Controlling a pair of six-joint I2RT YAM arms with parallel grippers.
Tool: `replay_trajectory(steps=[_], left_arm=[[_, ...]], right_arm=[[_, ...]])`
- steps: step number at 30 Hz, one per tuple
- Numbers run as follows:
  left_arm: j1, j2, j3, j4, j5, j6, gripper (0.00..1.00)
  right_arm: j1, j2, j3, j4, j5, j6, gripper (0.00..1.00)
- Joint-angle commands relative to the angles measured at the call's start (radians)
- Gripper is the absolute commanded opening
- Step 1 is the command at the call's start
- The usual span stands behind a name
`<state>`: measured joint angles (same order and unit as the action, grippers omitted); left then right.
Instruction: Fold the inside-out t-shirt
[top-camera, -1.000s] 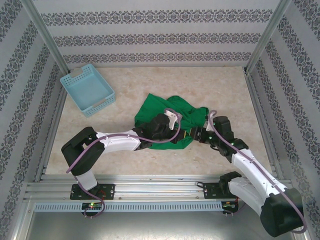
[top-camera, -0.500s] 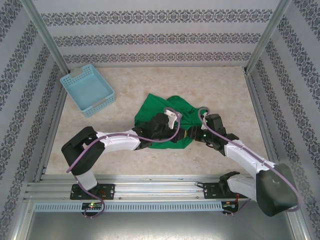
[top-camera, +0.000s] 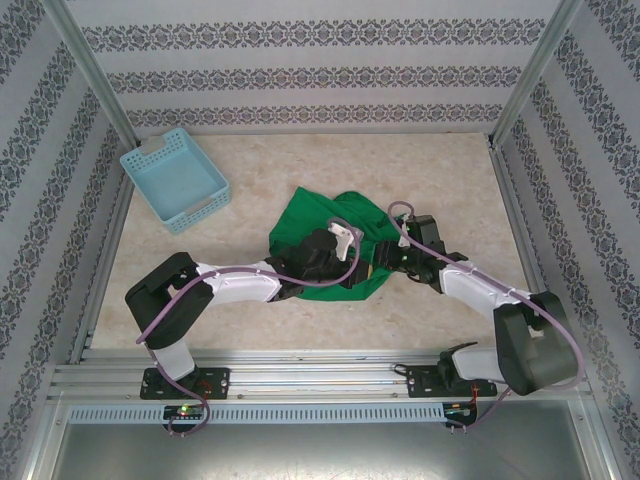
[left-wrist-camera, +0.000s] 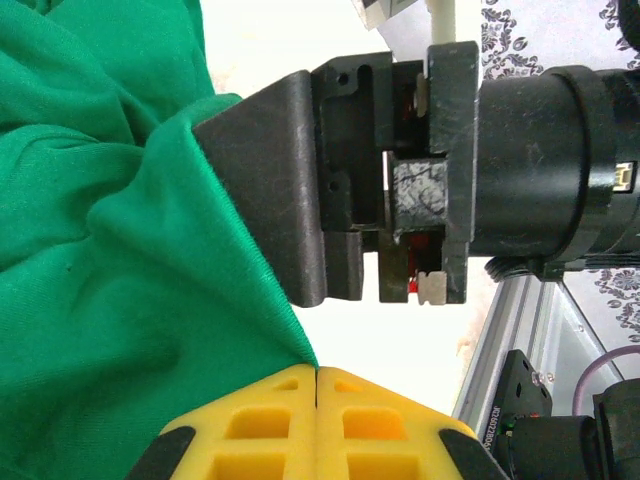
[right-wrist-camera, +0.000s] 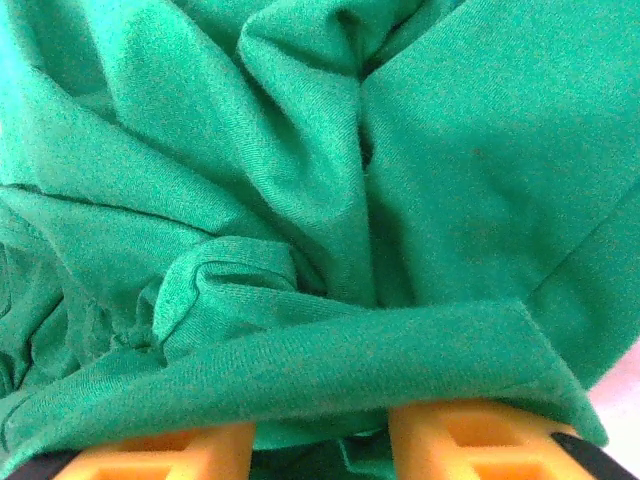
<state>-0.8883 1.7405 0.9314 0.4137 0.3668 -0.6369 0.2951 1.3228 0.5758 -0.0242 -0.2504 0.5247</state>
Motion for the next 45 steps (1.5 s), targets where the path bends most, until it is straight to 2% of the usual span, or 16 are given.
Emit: replay_trajectory(steps=[1,8,10,22,29,33,40,45], left_arm=[[0.012,0.017,0.003,0.049,0.023,-0.005,0.0],[0.017,0.019,0.001,0.045,0.014,-0.01,0.0],[0.02,0.021,0.002,0.036,0.005,-0.009,0.0],[0.046,0.031,0.039,-0.11,-0.078,0.019,0.01],[0.048,0.022,0.097,-0.288,-0.179,0.08,0.25],[0.048,0.02,0.104,-0.308,-0.178,0.1,0.32],[0.039,0.028,0.114,-0.268,-0.099,0.112,0.37],[0.032,0.051,0.143,-0.335,-0.15,0.12,0.4]], right_arm=[[0.02,0.019,0.032,0.019,0.018,-0.013,0.31],[0.03,-0.018,0.043,-0.043,0.077,-0.031,0.04],[0.03,-0.05,0.039,-0.062,0.088,-0.033,0.0],[0.029,-0.255,0.037,-0.266,0.079,-0.026,0.0],[0.002,-0.435,0.067,-0.422,0.014,-0.01,0.0],[-0.035,-0.506,0.074,-0.478,-0.023,-0.009,0.0],[-0.068,-0.464,0.001,-0.431,-0.039,0.008,0.0],[-0.074,-0.377,-0.016,-0.422,0.019,0.051,0.0]])
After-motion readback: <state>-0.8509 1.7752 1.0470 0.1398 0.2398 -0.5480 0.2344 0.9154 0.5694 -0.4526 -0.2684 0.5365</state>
